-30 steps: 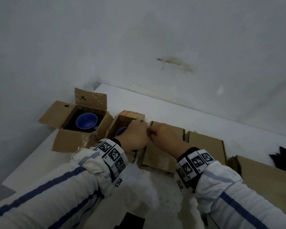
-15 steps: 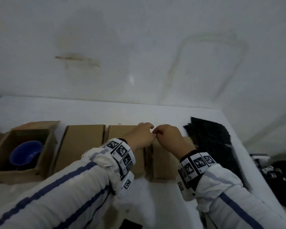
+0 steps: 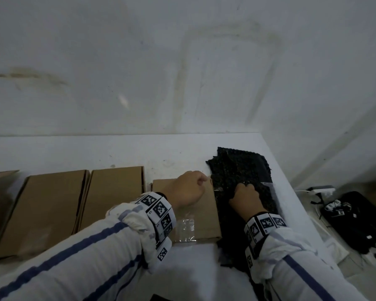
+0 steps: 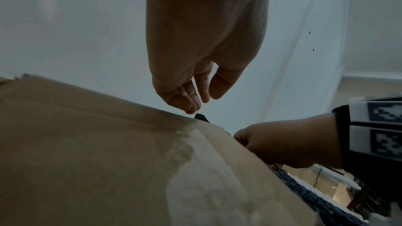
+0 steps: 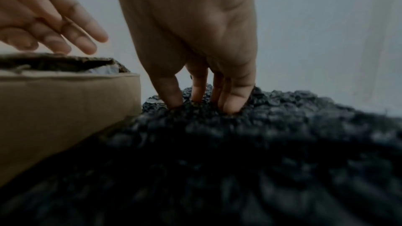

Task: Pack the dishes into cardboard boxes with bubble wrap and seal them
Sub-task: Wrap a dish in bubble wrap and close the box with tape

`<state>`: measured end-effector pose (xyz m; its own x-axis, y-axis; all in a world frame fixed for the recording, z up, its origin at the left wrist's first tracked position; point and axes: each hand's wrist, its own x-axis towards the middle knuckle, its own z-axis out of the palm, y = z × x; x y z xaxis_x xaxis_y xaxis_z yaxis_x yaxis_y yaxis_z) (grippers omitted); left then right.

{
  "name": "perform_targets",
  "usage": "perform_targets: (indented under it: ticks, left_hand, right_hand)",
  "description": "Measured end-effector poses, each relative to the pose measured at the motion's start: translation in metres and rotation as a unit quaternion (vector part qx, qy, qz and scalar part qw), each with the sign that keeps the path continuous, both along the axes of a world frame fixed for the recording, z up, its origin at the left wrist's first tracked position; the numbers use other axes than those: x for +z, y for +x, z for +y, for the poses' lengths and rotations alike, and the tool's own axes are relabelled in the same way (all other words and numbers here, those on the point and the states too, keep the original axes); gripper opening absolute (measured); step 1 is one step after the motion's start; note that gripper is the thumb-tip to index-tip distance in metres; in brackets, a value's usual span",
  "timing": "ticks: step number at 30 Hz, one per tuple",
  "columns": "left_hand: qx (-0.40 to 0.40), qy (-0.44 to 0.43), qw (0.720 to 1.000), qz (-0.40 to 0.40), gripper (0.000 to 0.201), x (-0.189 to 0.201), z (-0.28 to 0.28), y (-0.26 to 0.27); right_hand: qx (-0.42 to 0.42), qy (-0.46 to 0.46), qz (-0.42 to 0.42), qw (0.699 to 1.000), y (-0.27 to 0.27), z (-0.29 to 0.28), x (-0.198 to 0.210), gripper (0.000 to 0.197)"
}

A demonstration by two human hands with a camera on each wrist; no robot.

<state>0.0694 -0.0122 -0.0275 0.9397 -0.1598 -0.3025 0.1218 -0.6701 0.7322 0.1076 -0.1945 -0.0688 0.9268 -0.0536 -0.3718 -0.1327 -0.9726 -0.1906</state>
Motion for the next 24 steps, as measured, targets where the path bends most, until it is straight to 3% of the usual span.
perform_targets:
  ticks: [6,9,14,17,20,24]
  left_hand:
    - [0.001,-0.005,1.000,-0.004,0.038,-0.006,-0.001,0.001]
    - [0.003,-0.062,0.998,-0.003,0.046,0.002,-0.001,-0.003]
    - [0.010,-0.200,0.979,-0.045,0.073,0.026,-0.003,-0.014]
    - [0.065,-0.207,0.974,-0.072,0.057,0.034,0.014,-0.019]
    - [0.138,-0.143,0.976,-0.090,0.027,0.034,0.050,-0.028]
    - [0.212,-0.165,0.960,-0.074,0.009,0.037,0.113,-0.056]
  right_hand:
    - [0.027,-0.011,-0.015,0.999,0.009,-0.006,0.002,0.021]
    - [0.015,0.033,-0.025,0.999,0.016,-0.002,0.030,0.029]
    - [0.051,0.185,-0.050,0.980,0.006,0.036,0.094,0.008]
    - [0.060,0.327,-0.019,0.943,-0.007,0.067,0.114,0.019]
    - [0.099,0.341,-0.043,0.934,-0.015,0.108,0.113,0.026]
    - [0.150,0.362,-0.076,0.917,-0.043,0.177,0.107,0.020]
